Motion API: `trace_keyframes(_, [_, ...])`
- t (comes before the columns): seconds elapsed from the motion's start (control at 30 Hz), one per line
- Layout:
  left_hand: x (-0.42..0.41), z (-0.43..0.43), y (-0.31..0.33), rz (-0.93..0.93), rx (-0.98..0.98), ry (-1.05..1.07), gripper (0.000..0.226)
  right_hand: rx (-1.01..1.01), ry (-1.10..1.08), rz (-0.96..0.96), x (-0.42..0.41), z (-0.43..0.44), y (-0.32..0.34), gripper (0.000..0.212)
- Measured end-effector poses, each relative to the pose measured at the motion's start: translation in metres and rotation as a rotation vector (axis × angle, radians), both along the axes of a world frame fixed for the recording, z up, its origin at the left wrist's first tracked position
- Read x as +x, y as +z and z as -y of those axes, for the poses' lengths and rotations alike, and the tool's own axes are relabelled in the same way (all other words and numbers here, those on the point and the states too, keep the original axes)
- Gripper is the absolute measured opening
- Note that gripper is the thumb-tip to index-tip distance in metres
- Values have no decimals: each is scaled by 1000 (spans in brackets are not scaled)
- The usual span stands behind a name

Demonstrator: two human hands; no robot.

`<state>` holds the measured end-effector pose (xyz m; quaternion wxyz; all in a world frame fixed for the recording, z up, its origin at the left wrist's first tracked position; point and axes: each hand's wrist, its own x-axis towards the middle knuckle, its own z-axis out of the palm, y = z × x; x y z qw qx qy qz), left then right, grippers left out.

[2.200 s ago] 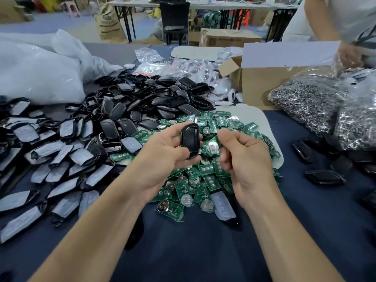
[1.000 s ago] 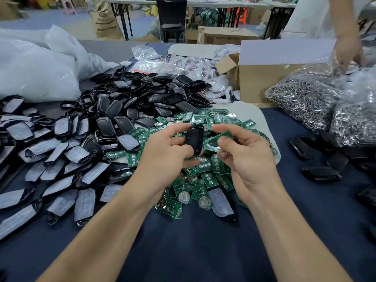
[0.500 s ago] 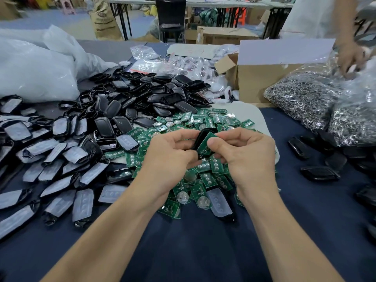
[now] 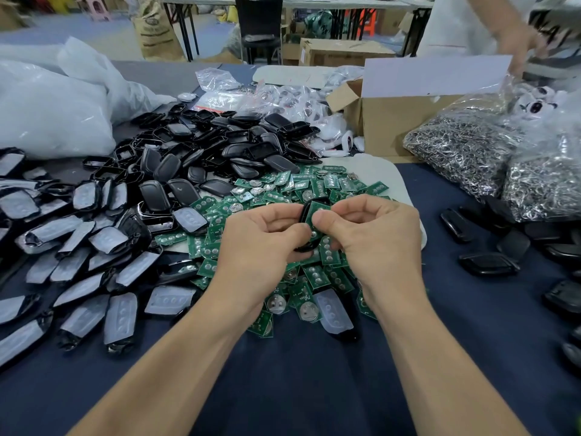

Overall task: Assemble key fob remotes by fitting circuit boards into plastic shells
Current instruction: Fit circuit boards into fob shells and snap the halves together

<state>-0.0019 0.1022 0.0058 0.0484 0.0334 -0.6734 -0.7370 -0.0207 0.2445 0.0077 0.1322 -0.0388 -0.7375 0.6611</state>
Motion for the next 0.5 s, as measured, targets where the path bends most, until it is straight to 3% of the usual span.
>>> trace_keyframes(0.17, [1, -5, -4, -18, 7, 66, 26, -69, 40, -1, 1, 4, -1, 10])
trace_keyframes(0.27, [-1, -5, -7, -31, -113, 60, 30, 51, -4, -53, 2, 6, -1, 13])
trace_keyframes(0.5, [-1, -4, 0, -27, -57, -75, 36, 134, 16, -157, -1, -1, 2, 24])
